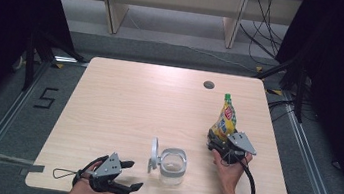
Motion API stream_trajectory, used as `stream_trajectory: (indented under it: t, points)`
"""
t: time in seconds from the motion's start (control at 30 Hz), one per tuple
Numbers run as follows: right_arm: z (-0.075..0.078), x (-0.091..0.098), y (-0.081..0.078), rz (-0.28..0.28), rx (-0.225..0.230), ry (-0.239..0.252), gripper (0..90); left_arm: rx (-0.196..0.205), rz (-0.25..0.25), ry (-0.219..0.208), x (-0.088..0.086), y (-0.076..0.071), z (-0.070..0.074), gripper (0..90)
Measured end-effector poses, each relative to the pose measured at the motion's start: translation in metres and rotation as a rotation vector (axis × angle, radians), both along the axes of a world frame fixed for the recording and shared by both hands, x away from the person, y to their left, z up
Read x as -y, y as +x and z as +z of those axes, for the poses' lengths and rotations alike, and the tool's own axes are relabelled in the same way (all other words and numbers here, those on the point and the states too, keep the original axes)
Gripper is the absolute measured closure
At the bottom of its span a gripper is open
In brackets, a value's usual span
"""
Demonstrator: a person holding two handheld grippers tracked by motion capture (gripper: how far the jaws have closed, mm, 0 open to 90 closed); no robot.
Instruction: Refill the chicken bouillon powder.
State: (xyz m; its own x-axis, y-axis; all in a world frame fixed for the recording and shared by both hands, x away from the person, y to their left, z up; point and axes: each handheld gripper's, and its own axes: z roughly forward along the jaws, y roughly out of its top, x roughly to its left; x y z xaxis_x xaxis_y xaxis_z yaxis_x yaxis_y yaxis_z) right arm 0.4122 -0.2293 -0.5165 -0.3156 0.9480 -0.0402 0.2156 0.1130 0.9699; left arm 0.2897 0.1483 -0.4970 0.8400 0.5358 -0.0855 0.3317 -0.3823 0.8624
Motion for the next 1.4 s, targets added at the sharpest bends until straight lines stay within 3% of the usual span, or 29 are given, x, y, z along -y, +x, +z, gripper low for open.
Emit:
stream_trajectory:
  t: [0.1, 0.17, 0.2, 0.4, 0.47, 0.53, 0.57, 0.7, 0.77, 0.83, 0.9, 0.93, 0.97, 1.03, 1.17, 1.2, 1.23, 1.27, 1.37, 1.4]
  points:
    - [0.0, 0.0, 0.001, 0.001, 0.006, -0.007, 19.5, -0.015, 0.011, 0.003, 0.0, -0.001, 0.0, 24.8]
    - [0.0, 0.0, 0.002, 0.001, 0.015, -0.023, 19.4, 0.002, -0.004, 0.005, 0.0, 0.0, 0.0, 24.8]
    - [0.0, 0.0, 0.001, -0.008, 0.004, -0.018, 19.3, -0.016, 0.009, 0.005, 0.0, -0.001, 0.0, 24.8]
    - [0.0, 0.0, 0.001, -0.009, 0.004, -0.012, 19.9, -0.02, -0.004, 0.005, 0.001, -0.001, 0.0, 24.8]
    - [0.0, 0.0, 0.002, -0.007, 0.005, 0.017, 22.2, -0.018, -0.006, 0.008, 0.0, -0.001, 0.0, 24.8]
    - [0.001, 0.001, 0.002, -0.014, -0.004, 0.003, 26.6, -0.017, -0.004, 0.005, 0.001, -0.001, 0.0, 24.8]
    - [0.001, 0.001, 0.001, -0.013, -0.003, 0.011, 28.7, 0.007, -0.011, 0.009, 0.0, 0.0, 0.0, 24.8]
    - [0.004, 0.001, -0.001, -0.014, -0.03, 0.007, 32.9, -0.01, 0.001, -0.006, 0.001, -0.001, 0.0, 24.8]
    - [0.005, 0.001, -0.001, -0.014, -0.03, 0.004, 33.4, -0.01, 0.003, 0.008, 0.0, -0.001, 0.001, 24.8]
    - [0.009, 0.003, 0.0, 0.009, -0.045, -0.03, 35.6, 0.001, 0.0, 0.029, -0.002, 0.0, 0.002, 24.8]
    - [0.01, 0.003, -0.001, 0.011, -0.049, -0.035, 35.8, -0.002, -0.001, 0.014, -0.002, 0.0, 0.002, 24.8]
    - [0.012, 0.005, 0.0, 0.03, -0.044, -0.073, 36.2, -0.008, 0.001, 0.014, -0.002, 0.0, 0.002, 24.8]
    - [0.013, 0.005, 0.0, 0.037, -0.039, -0.062, 36.3, -0.018, 0.006, -0.001, -0.001, 0.0, 0.001, 24.8]
    - [0.015, 0.006, -0.002, 0.052, -0.052, -0.073, 36.5, -0.019, 0.007, 0.007, -0.002, 0.0, 0.002, 24.9]
    - [0.02, 0.009, -0.005, 0.092, -0.061, -0.116, 36.7, 0.003, -0.004, 0.015, -0.002, 0.002, 0.002, 24.8]
    - [0.023, 0.009, -0.008, 0.097, -0.054, -0.138, 36.7, 0.001, -0.002, 0.009, -0.002, 0.002, 0.001, 24.8]
    - [0.026, 0.007, -0.011, 0.1, -0.056, -0.154, 36.8, 0.009, -0.011, 0.031, -0.003, 0.003, 0.002, 24.8]
    - [0.032, 0.007, -0.017, 0.107, -0.034, -0.187, 36.8, -0.016, 0.008, 0.013, -0.002, 0.002, 0.001, 24.9]
    - [0.039, 0.009, -0.025, 0.117, -0.009, -0.19, 36.9, -0.012, 0.016, 0.003, -0.002, 0.002, 0.0, 25.0]
    - [0.045, 0.012, -0.029, 0.127, 0.018, -0.222, 36.9, -0.014, 0.015, 0.013, -0.003, 0.002, 0.001, 25.0]
